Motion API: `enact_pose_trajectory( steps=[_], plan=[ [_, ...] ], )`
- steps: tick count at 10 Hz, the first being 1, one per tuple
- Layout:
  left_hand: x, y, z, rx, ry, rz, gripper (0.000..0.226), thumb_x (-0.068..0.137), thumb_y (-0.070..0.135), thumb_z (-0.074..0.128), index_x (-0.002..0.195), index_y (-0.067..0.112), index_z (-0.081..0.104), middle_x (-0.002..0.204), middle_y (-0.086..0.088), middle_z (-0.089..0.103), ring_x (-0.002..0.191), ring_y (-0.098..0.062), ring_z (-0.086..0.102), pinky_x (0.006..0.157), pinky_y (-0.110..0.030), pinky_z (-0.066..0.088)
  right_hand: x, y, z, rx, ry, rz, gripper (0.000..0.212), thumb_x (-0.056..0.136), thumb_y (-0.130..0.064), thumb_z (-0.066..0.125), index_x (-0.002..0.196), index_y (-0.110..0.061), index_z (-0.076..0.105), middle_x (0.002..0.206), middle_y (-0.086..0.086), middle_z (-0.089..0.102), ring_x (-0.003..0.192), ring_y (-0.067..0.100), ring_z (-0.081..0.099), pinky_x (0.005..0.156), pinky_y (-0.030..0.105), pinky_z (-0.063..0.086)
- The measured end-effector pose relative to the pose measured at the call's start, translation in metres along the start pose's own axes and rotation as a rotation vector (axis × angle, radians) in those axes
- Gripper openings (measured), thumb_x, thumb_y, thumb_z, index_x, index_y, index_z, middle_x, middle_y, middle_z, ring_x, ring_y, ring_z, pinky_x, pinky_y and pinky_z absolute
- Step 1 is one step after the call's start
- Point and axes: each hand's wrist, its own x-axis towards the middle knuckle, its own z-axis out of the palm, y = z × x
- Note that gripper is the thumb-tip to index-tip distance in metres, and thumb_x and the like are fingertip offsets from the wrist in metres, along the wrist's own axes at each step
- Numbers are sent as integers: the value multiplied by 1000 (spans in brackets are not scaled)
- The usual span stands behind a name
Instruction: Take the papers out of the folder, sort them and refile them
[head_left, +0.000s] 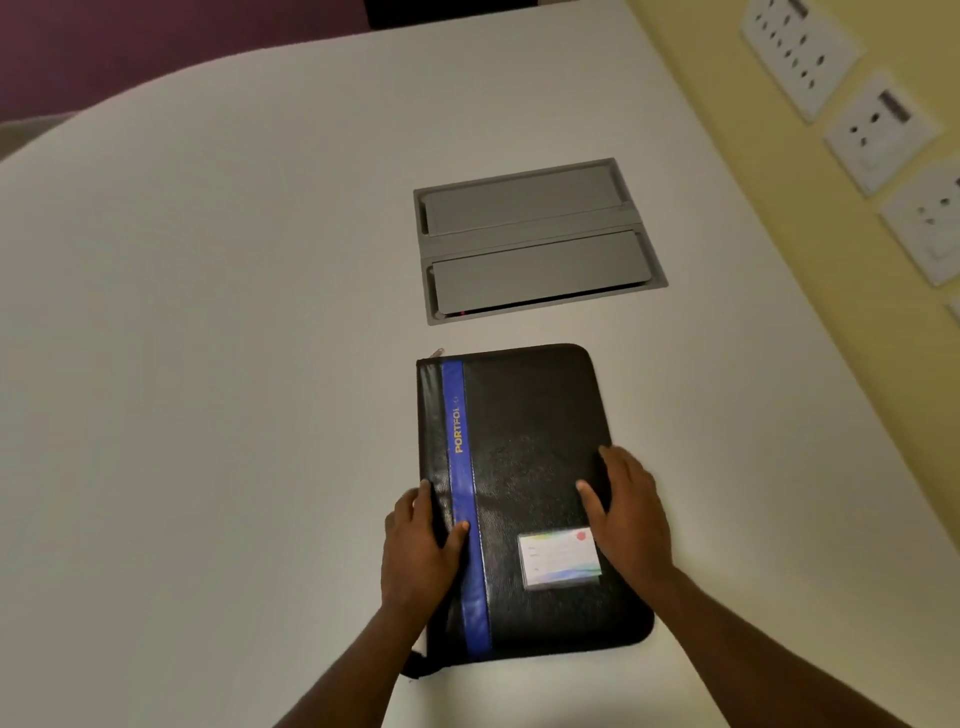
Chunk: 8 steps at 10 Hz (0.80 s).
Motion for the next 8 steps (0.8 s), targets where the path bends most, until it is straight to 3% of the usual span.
enact_pose_trajectory(
  steps=[1,2,3,6,7,8],
  plan=[
    [-27,-6,11,117,-43,62,81,84,57,60,151,27,26,155,-3,26,132,-27,38,104,-42,44,-33,13,1,-51,-101,-45,68,94,-43,56,151,-15,30,160,3,21,144,22,26,112,30,26],
    [-33,-9,13,202,-104,49,87,84,59,60,153,27,18,161,-4,10,140,-28,28,110,-40,38,-46,19,6,-68,-189,-64,72,96,-41,53,154,-16,18,162,-3,-1,149,17,10,114,24,14],
    [-22,-5,8,198,-143,37,89,83,61,60,153,26,16,160,-2,10,139,-29,28,109,-42,40,-38,14,7,-86,-208,-54,74,97,-43,50,155,-17,12,162,-2,-7,150,18,5,116,26,13],
    [-13,17,-15,254,-258,2,95,87,52,62,154,20,4,162,-7,4,144,-31,22,112,-44,32,-22,3,-14,-345,-360,-60,79,96,-60,35,155,-23,-1,162,2,-11,150,25,-1,120,41,10],
    [-13,22,-28,203,-207,12,96,87,54,61,154,16,4,159,-6,19,143,-27,26,112,-43,33,-19,-9,-29,-379,-337,-101,80,94,-66,30,155,-23,1,163,4,-5,150,26,1,120,42,9],
    [4,30,-47,281,-148,93,86,86,61,56,151,18,19,152,-5,36,137,-25,37,110,-44,39,-5,-40,-46,-369,-327,-246,80,94,-66,30,155,-21,6,163,4,1,150,24,2,121,40,9]
  ],
)
